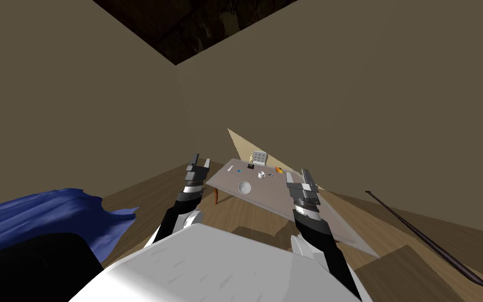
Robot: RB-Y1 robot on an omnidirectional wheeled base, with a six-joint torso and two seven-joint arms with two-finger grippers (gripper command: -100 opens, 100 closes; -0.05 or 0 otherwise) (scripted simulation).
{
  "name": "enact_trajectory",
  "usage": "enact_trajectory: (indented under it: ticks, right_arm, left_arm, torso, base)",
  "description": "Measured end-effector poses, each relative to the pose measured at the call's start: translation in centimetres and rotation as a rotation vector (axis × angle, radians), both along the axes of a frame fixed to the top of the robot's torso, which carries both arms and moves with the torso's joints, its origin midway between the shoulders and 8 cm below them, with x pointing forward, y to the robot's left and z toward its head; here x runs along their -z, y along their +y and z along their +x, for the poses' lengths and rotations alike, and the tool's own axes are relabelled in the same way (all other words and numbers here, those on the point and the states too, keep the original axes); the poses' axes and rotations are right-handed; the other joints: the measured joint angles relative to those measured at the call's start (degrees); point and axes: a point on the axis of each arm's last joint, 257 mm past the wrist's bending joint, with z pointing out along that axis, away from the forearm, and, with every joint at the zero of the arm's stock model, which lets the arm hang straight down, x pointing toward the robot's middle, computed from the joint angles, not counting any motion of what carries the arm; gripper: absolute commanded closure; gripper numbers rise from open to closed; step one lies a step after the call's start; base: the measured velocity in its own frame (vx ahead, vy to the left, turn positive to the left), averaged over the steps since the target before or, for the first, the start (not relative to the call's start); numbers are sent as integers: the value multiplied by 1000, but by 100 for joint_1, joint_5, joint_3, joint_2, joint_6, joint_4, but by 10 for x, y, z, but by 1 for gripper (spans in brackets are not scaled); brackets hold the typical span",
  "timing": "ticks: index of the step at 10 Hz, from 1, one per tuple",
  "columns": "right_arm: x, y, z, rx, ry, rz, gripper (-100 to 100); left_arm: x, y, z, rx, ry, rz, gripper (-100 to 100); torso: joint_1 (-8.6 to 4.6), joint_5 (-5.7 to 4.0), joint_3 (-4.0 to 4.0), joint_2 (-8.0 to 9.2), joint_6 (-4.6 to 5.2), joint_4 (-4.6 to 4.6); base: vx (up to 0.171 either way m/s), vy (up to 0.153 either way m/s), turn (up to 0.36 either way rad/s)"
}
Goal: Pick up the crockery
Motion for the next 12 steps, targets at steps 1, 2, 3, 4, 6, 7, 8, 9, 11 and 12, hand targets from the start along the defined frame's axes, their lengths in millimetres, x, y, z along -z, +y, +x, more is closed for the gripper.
enact_trajectory:
  ticks: [1,2,3,4,6,7,8,9,11,12]
  right_arm:
    - [2,3,2,0,9,-30,-100]
    - [8,7,5,2,23,-66,-100]
    - [13,10,9,5,36,-105,-100]
    - [18,14,13,8,49,-145,-100]
    - [27,22,19,16,76,-212,-100]
    - [32,27,23,21,87,-249,-100]
    - [42,30,29,26,105,-292,-100]
    - [47,32,32,32,114,-326,-100]
    - [59,37,37,41,135,-395,-100]
    - [65,41,43,45,147,-433,-100]
  left_arm:
    - [0,0,0,0,0,0,0]
    - [0,0,0,0,0,0,0]
    - [0,0,0,0,0,0,0]
    - [0,0,0,0,0,0,0]
    - [0,0,0,0,0,0,0]
    - [0,0,0,0,0,0,0]
    - [0,0,0,0,0,0,0]
    - [0,0,0,0,0,0,0]
    - [0,0,0,0,0,0,0]
    - [0,0,0,0,0,0,0]
  torso:
    - [9,1,-2,-4,1,-1]
    - [20,4,-3,-6,1,-1]
    - [28,6,-5,-8,0,-2]
    - [32,7,-6,-11,0,-2]
    - [24,6,-6,-10,-1,-2]
    - [20,5,-6,-11,0,-2]
    - [32,6,-8,-14,0,-3]
    - [30,7,-7,-11,-1,-3]
    - [21,5,-6,-10,-1,-2]
    - [23,5,-6,-10,0,-2]
  base:
    - [16,61,-105]
    - [20,78,-100]
    - [27,87,-98]
    - [28,86,-103]
    - [21,53,-62]
    - [32,90,-127]
    - [18,81,-53]
    - [19,64,-87]
    - [17,58,-75]
    - [12,66,-50]
